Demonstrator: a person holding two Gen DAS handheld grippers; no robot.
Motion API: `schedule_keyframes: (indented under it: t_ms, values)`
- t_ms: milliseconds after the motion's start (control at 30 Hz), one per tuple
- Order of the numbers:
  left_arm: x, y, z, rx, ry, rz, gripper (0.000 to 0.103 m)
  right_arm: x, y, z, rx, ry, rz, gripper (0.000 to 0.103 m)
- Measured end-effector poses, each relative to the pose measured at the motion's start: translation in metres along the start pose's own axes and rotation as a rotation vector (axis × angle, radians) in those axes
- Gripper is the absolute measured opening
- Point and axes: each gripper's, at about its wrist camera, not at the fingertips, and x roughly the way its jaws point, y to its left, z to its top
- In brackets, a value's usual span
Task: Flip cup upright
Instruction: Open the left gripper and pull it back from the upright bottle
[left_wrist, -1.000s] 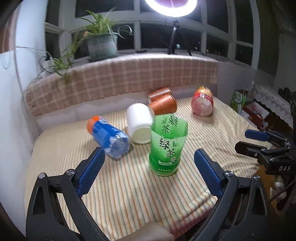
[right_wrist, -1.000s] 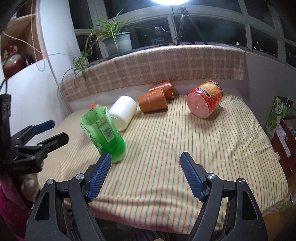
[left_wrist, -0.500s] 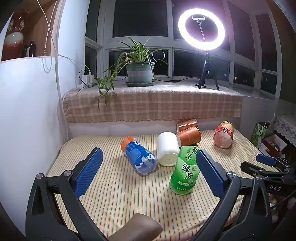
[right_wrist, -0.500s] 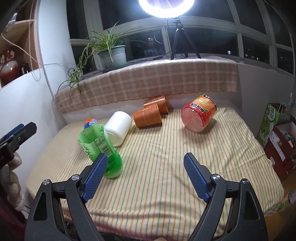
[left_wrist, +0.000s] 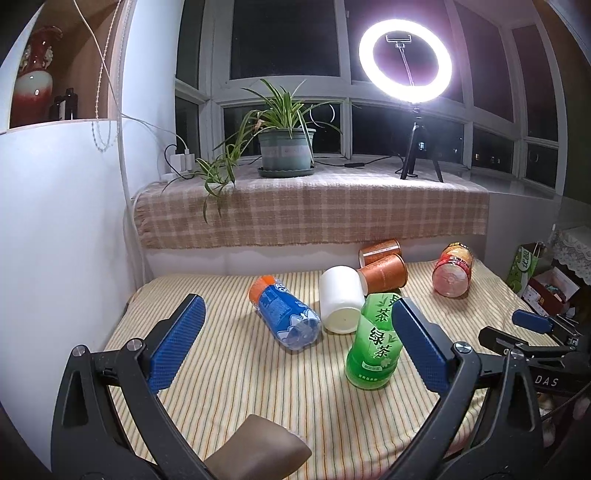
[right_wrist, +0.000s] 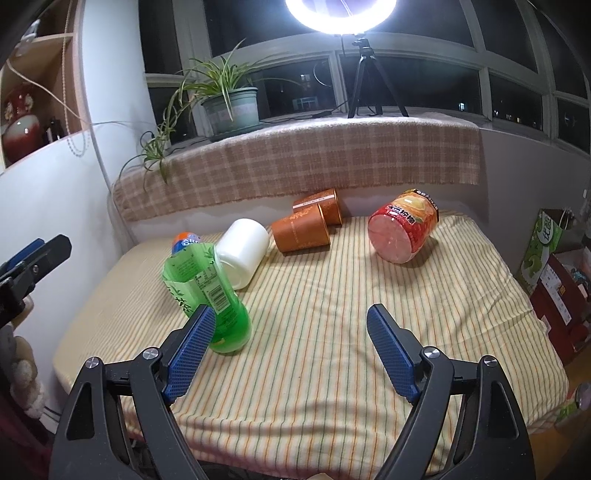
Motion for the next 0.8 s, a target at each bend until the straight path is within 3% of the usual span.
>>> schedule_keyframes:
  t_ms: [800]
  values:
    - [0.0086, 0.0060, -0.0019, -0.007, -0.008, 0.034, 0.103, 0.0090, -0.0068, -0.0034, 0.015, 0.021, -0.002, 0.084]
